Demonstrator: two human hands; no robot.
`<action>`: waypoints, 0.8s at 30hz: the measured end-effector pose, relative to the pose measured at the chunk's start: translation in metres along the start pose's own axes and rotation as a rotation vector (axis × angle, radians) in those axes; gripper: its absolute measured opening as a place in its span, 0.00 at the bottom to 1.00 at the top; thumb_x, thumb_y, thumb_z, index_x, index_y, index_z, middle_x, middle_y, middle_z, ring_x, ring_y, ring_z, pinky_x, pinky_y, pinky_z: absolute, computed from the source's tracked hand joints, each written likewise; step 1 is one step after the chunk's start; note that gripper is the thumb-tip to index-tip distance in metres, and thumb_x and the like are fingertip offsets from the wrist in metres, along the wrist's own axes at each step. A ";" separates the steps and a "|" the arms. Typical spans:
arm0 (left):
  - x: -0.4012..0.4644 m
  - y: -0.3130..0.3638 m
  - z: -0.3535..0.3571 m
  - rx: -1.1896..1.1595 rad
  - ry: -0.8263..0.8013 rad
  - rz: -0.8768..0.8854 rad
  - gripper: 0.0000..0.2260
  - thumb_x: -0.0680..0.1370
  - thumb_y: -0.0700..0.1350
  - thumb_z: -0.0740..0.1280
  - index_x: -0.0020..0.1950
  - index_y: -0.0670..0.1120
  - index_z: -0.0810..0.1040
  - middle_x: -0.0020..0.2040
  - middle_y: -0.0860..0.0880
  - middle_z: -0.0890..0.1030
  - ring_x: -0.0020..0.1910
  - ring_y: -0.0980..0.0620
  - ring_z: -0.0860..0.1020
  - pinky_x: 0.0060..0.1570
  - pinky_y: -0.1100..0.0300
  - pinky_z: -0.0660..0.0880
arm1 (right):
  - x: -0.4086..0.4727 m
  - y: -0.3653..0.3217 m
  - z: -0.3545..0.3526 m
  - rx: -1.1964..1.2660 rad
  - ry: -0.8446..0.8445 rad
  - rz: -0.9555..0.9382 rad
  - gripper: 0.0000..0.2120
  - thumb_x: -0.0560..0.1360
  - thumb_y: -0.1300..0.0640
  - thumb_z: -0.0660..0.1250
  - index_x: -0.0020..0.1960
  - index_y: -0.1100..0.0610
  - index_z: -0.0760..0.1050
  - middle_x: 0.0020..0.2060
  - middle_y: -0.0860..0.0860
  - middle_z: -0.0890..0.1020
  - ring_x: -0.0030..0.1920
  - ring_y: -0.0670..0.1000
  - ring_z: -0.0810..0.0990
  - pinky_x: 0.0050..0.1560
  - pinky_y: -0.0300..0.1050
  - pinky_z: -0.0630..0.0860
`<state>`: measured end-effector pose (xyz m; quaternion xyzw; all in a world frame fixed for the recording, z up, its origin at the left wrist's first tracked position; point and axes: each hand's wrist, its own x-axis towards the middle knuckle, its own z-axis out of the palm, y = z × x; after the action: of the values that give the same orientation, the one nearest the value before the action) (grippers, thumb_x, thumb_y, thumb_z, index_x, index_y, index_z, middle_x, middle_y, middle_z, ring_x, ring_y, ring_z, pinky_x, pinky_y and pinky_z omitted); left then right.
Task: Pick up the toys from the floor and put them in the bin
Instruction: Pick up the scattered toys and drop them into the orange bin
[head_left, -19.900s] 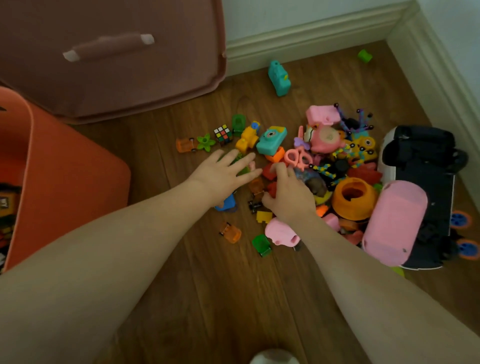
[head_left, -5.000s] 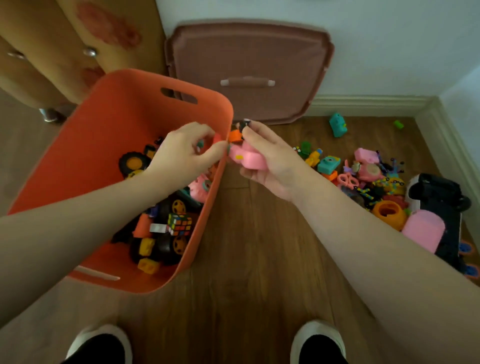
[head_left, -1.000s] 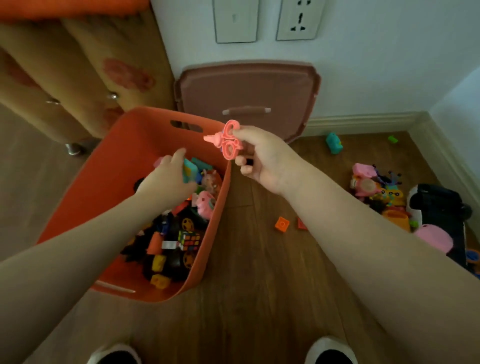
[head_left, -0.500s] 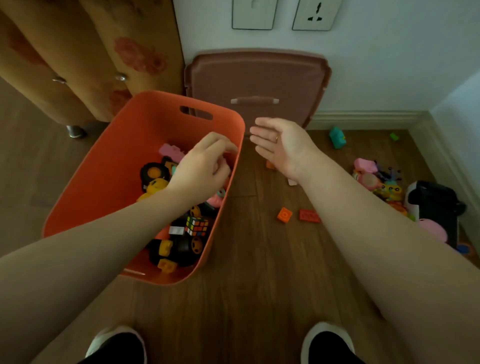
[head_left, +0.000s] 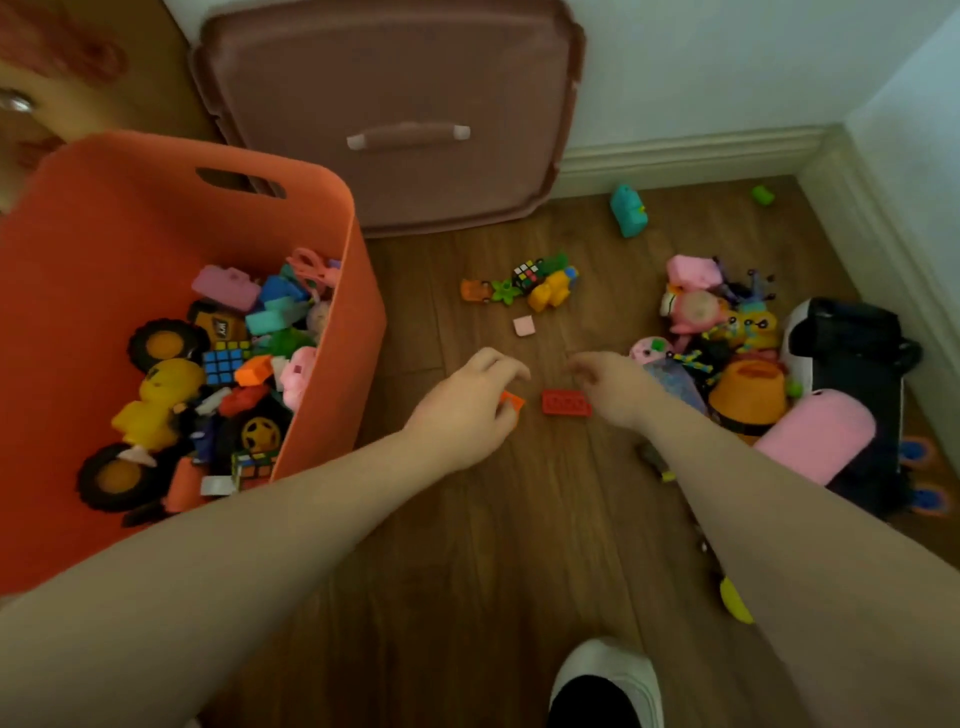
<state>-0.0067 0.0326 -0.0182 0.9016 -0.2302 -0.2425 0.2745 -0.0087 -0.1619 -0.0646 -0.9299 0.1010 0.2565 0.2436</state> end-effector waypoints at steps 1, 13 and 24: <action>0.005 -0.004 0.008 0.012 -0.032 -0.055 0.17 0.77 0.42 0.60 0.67 0.50 0.69 0.65 0.51 0.68 0.53 0.51 0.75 0.53 0.53 0.74 | 0.003 0.003 0.005 -0.074 -0.061 -0.053 0.18 0.76 0.65 0.57 0.65 0.59 0.72 0.63 0.60 0.75 0.64 0.59 0.72 0.63 0.47 0.68; 0.051 -0.043 0.063 0.376 -0.232 -0.079 0.33 0.77 0.45 0.64 0.76 0.54 0.48 0.73 0.46 0.58 0.69 0.45 0.63 0.64 0.51 0.68 | 0.040 0.011 0.030 -0.315 -0.096 -0.217 0.19 0.76 0.61 0.61 0.66 0.57 0.66 0.60 0.59 0.68 0.61 0.60 0.69 0.56 0.52 0.71; 0.081 -0.045 0.060 0.504 -0.281 0.029 0.20 0.77 0.46 0.63 0.67 0.45 0.64 0.64 0.45 0.68 0.62 0.45 0.69 0.58 0.53 0.69 | 0.083 -0.017 0.016 -0.214 0.023 -0.273 0.17 0.76 0.57 0.58 0.63 0.59 0.66 0.63 0.59 0.66 0.57 0.62 0.72 0.48 0.53 0.71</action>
<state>0.0347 -0.0012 -0.1143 0.8954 -0.3319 -0.2965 0.0108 0.0604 -0.1440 -0.1137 -0.9585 -0.0513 0.2196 0.1745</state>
